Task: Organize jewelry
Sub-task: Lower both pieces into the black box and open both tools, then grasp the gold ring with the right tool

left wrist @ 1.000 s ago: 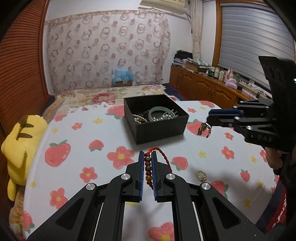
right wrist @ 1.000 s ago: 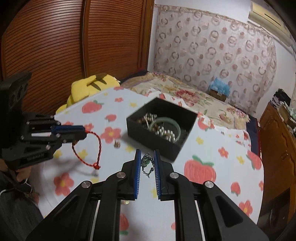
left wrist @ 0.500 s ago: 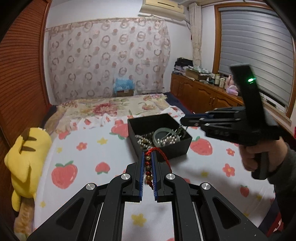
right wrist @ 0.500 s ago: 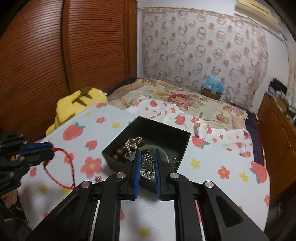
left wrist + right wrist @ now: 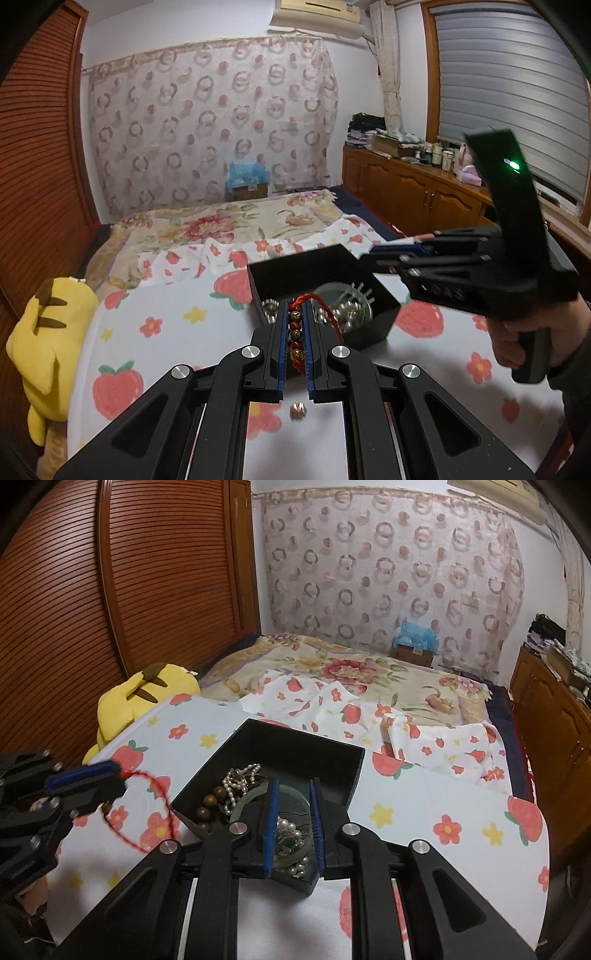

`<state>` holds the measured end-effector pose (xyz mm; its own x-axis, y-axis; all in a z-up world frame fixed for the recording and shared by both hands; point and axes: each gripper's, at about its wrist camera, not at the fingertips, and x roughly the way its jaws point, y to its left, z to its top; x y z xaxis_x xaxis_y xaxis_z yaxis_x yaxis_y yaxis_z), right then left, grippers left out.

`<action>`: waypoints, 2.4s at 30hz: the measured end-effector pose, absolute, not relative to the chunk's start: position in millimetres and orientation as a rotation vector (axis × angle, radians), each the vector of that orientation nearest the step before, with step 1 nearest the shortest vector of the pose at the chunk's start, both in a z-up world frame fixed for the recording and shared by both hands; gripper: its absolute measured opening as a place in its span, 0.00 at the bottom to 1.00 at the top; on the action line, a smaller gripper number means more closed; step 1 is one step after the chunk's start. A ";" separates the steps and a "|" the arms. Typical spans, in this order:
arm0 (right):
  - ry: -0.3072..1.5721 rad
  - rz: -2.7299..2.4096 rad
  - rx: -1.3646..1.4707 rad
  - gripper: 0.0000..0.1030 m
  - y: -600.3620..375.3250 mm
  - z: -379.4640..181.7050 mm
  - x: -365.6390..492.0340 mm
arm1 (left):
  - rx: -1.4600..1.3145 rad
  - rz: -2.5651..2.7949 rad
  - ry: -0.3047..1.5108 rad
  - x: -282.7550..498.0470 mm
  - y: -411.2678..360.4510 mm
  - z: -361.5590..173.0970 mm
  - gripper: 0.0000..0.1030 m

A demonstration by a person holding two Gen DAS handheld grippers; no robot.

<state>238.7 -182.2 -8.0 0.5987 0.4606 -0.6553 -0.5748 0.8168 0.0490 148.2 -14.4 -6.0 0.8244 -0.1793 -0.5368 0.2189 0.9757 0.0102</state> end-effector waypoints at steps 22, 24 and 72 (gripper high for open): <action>0.705 0.632 -0.165 0.18 -212.9 -23.0 195.2 | 0.084 -0.202 0.588 197.7 -38.0 -9.8 0.29; 0.708 0.639 -0.162 0.18 -213.0 -24.6 189.0 | 0.081 -0.198 0.595 200.2 -39.2 -11.0 0.31; 0.847 0.728 -0.322 0.13 -202.8 -73.5 103.5 | 0.121 -0.245 0.823 139.7 -3.6 -89.3 0.65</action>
<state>103.5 -202.8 -73.5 0.4430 0.4532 -0.7736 -0.6968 0.7170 0.0210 139.7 -3.6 -89.3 0.6541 -0.1687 -0.7374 0.2618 0.9651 0.0114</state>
